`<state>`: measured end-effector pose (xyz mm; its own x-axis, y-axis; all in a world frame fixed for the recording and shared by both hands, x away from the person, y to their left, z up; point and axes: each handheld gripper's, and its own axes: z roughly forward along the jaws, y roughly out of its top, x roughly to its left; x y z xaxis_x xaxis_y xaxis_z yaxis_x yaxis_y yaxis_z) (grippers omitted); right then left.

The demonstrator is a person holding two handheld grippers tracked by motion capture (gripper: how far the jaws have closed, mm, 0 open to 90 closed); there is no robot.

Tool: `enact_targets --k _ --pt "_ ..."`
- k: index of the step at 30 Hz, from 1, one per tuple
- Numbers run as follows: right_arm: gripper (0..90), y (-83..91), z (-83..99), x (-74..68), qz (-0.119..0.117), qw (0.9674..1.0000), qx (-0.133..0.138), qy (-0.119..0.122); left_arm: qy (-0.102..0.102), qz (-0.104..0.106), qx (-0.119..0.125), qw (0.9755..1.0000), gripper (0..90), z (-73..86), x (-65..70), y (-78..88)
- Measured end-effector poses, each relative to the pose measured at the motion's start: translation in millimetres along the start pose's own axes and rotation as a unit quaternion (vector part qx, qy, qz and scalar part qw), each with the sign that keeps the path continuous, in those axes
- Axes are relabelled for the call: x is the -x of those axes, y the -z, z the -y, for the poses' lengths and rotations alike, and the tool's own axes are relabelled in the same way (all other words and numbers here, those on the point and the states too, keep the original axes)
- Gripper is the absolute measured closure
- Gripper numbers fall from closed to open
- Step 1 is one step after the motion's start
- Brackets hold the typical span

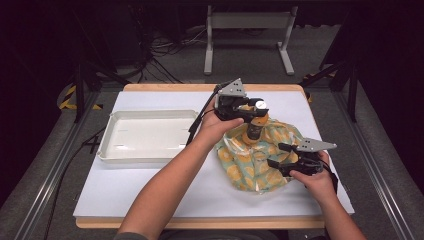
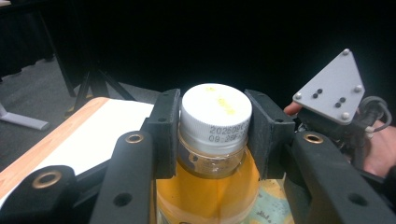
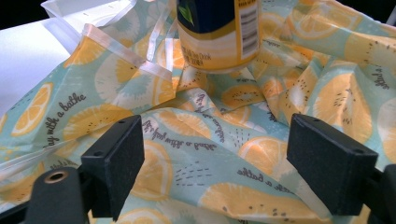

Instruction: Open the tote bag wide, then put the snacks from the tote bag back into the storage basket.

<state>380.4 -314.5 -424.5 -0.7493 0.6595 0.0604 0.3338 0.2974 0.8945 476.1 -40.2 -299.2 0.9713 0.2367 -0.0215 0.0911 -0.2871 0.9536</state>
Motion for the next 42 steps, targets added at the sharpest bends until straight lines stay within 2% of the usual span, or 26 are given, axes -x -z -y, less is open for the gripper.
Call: enact_targets --k 4,7,13,18,24,33,42 --pt "19.6 -0.4 0.6 -0.2 0.0 1.0 -0.001 0.0 0.013 0.005 0.011 0.9998 58.8 -2.6 1.9 5.3" --pt "19.6 -1.1 0.8 -0.6 0.0 1.0 -0.002 0.001 0.015 0.008 0.022 0.9996 58.8 -5.4 3.1 9.4" --pt "19.6 -1.3 0.4 -1.1 -0.002 1.0 -0.002 0.0 0.006 0.007 0.029 0.9995 58.8 -12.0 6.9 16.9" --pt "19.6 -2.6 0.8 -1.3 -0.003 1.0 -0.004 0.001 0.005 0.003 0.043 0.999 58.8 -17.3 10.1 28.4" --pt "19.5 -3.0 0.3 -1.5 -0.004 1.0 -0.003 0.001 0.004 0.003 0.044 0.999 58.8 -18.7 11.5 38.0" --pt "19.5 -3.2 -0.7 -2.8 -0.005 1.0 -0.002 0.002 0.006 -0.012 0.043 0.999 58.7 -14.6 7.0 60.9" --pt "19.5 -3.4 -0.6 -1.5 -0.004 1.0 -0.002 -0.001 0.009 -0.029 0.049 0.9983 58.8 -8.6 0.1 91.0"
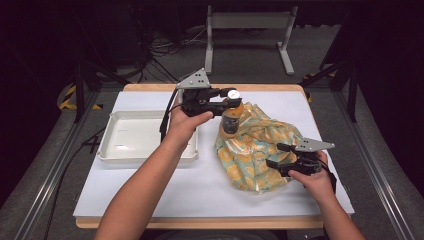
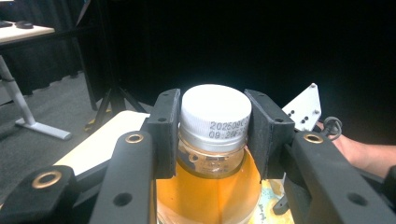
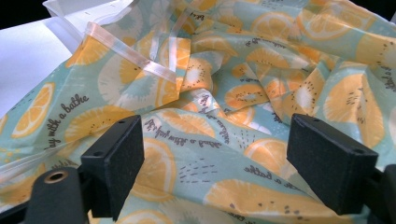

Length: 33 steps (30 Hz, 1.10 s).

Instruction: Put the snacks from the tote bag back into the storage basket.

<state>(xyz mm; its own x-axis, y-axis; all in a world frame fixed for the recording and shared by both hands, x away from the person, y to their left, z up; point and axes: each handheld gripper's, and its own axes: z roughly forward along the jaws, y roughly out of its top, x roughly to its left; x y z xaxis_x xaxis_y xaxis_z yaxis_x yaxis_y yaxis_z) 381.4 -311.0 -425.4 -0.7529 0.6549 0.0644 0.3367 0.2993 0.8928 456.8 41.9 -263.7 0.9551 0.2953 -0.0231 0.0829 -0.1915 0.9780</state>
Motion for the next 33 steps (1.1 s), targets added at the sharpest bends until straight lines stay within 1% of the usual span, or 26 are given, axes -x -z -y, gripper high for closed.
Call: enact_targets --k 6,8,9,10,11,15,21,26,27,29,33 --pt "19.5 -0.6 -1.3 -1.2 -0.002 1.0 0.001 0.002 -0.001 -0.01 0.001 1.0 58.8 1.9 -4.8 18.9" --pt "19.5 -0.6 -1.3 -1.2 -0.002 1.0 0.001 0.003 -0.001 -0.009 0.001 1.0 58.8 2.6 -5.5 21.8" --pt "19.4 -0.4 -1.1 -1.2 -0.004 1.0 -0.001 0.003 -0.003 -0.009 0.003 1.0 58.8 4.6 -6.7 29.9" --pt "19.4 -0.1 -1.0 -1.1 -0.005 1.0 0.0 0.004 -0.006 -0.009 0.004 0.9999 58.8 5.4 -7.0 33.2" --pt "19.4 -0.1 -1.0 -1.1 -0.005 1.0 0.0 0.004 -0.006 -0.009 0.004 0.9999 58.8 5.4 -7.0 33.2" --pt "19.4 2.0 -2.2 -1.0 -0.007 1.0 0.003 0.005 -0.009 -0.006 0.009 0.9999 58.8 8.6 -8.2 45.4" --pt "19.4 6.2 -4.5 -0.1 -0.014 0.9998 0.009 0.009 -0.01 0.0 -0.002 0.9999 58.7 12.2 -12.2 61.2" --pt "19.4 7.8 -4.9 -0.4 -0.015 0.9998 0.009 0.011 -0.008 -0.01 -0.003 0.9999 58.7 17.7 -17.4 74.2" --pt "19.4 7.8 -4.9 -0.4 -0.015 0.9998 0.009 0.011 -0.008 -0.01 -0.003 0.9999 58.8 17.7 -17.4 74.2" --pt "19.4 8.5 -5.4 -0.2 -0.014 0.9998 0.009 0.012 -0.006 -0.013 -0.007 0.9999 58.7 20.2 -19.7 80.6" --pt "19.4 12.2 -7.1 0.5 -0.015 0.9997 0.013 0.013 -0.005 -0.02 -0.008 0.9998 58.7 25.6 -23.7 92.5"
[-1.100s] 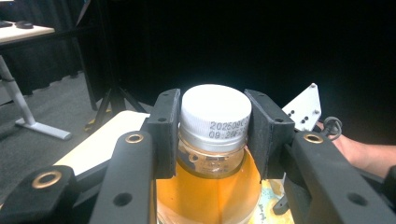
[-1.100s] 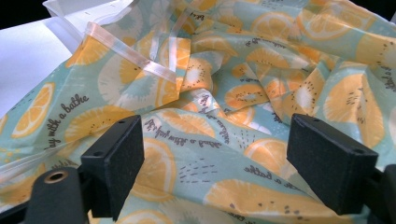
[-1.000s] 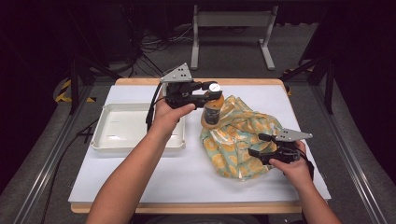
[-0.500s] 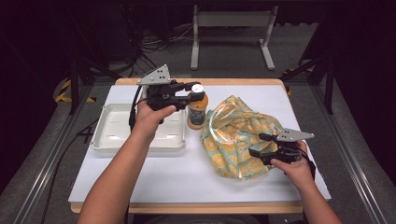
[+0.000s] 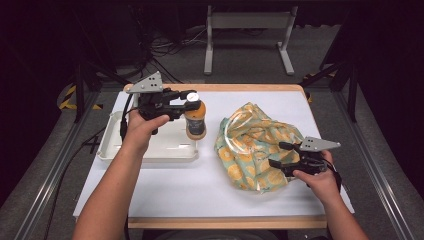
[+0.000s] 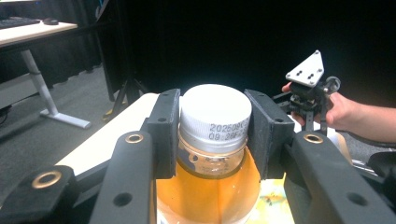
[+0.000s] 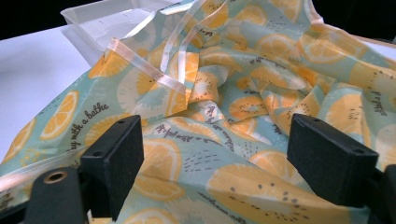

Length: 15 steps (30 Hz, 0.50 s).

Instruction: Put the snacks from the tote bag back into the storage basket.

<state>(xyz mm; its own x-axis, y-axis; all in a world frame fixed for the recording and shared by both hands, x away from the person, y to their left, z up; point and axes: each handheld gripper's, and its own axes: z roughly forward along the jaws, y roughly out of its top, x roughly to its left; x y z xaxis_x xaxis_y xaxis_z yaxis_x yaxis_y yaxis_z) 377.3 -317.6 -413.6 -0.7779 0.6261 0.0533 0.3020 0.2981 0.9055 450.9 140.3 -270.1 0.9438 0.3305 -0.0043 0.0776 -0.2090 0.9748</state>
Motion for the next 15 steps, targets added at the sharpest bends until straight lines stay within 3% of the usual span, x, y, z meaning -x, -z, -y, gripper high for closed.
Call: enact_targets --k 10,12,15 --pt "19.4 2.7 -1.8 -0.2 0.001 1.0 0.004 0.002 0.014 -0.027 -0.006 0.9995 58.7 15.5 -9.8 18.8" --pt "19.4 2.6 -1.7 -0.1 0.001 1.0 0.003 0.002 0.005 -0.037 -0.007 0.9993 58.7 18.1 -9.8 22.1" --pt "19.4 2.7 -1.7 0.2 0.001 1.0 0.004 0.001 0.011 -0.044 -0.006 0.999 58.8 22.3 -10.6 24.9"
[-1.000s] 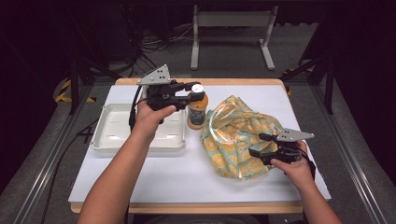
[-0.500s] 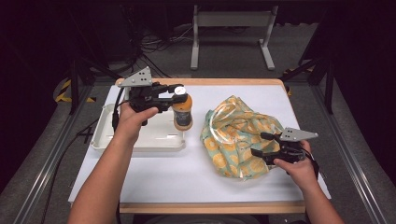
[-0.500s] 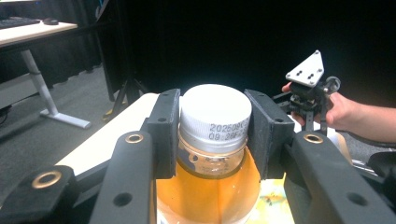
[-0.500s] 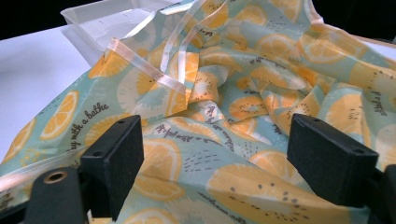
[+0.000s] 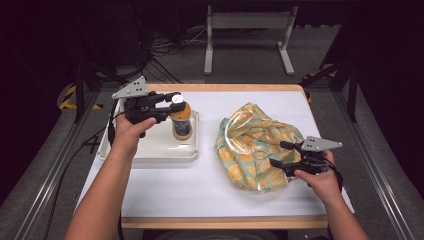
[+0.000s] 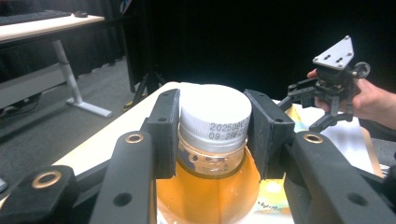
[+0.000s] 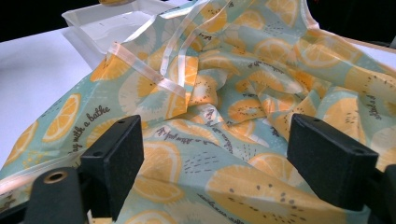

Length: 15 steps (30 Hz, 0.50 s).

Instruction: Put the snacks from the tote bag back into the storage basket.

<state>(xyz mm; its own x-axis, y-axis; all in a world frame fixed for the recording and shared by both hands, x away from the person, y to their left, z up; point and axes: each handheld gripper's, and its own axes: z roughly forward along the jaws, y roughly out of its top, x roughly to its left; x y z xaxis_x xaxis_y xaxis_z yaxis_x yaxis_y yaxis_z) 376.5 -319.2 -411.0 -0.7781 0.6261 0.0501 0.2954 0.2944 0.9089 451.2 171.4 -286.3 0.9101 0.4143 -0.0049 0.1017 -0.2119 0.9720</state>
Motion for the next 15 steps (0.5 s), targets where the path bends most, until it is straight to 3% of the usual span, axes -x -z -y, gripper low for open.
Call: enact_targets --k 15 --pt "19.4 0.6 -0.1 0.6 -0.001 1.0 0.002 0.0 0.026 -0.015 -0.015 0.9994 58.8 32.1 -8.6 1.0"
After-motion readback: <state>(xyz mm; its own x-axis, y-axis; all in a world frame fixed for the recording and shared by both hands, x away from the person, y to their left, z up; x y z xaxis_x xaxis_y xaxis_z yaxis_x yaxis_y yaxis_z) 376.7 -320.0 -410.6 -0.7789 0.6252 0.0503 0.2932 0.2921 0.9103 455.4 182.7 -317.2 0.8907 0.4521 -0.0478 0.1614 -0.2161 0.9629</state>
